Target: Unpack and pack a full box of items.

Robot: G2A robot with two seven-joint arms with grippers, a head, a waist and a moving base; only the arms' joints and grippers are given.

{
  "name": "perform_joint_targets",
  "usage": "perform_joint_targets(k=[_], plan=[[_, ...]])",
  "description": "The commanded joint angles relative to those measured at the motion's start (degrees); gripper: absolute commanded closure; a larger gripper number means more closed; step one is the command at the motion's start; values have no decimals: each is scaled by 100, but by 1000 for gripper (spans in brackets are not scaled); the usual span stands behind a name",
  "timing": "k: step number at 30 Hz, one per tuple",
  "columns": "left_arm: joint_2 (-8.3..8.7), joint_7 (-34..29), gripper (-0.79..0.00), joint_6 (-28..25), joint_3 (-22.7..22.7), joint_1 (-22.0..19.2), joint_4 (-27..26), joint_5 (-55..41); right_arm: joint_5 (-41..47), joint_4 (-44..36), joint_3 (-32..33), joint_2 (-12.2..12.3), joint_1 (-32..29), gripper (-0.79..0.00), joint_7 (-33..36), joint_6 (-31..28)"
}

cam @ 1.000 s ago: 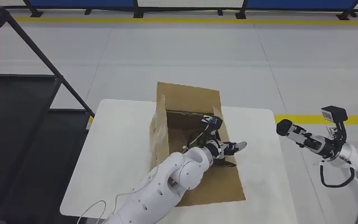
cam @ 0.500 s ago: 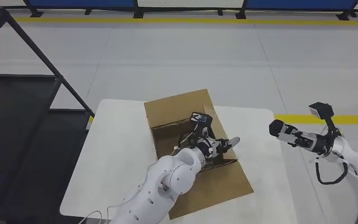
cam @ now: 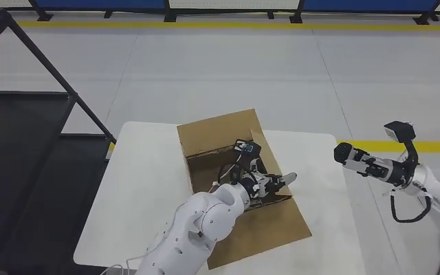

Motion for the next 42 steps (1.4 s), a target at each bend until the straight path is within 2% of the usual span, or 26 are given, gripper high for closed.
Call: perform_joint_targets(k=[1,5,10,16,23,29,34,42], plan=[[-33,17,-785,-4,92,-61,15,28,-4,-2,18,51,-57,-785,-71,-71],[-124,79,-785,87,309,-236,168,83,31,15,69,142,-163,-785,-225,-225],[-314,261,-785,250,708,-590,619,142,139,93,163,259,-342,-785,-484,-484],[-610,552,-785,402,1092,-1070,1439,-47,254,215,280,409,-589,-785,-765,-765],[-1010,758,-785,457,1561,-1570,2345,-200,392,197,505,559,-852,-785,-765,-765],[-1276,893,-785,305,1752,-1782,2893,-317,450,143,671,633,-1053,-785,-765,-765],[-1457,764,-785,335,1875,-1936,3307,-273,451,106,733,663,-1125,-785,-765,-765],[-1728,640,-785,298,2012,-2098,3876,-208,359,82,493,702,-964,-785,-742,-742]])
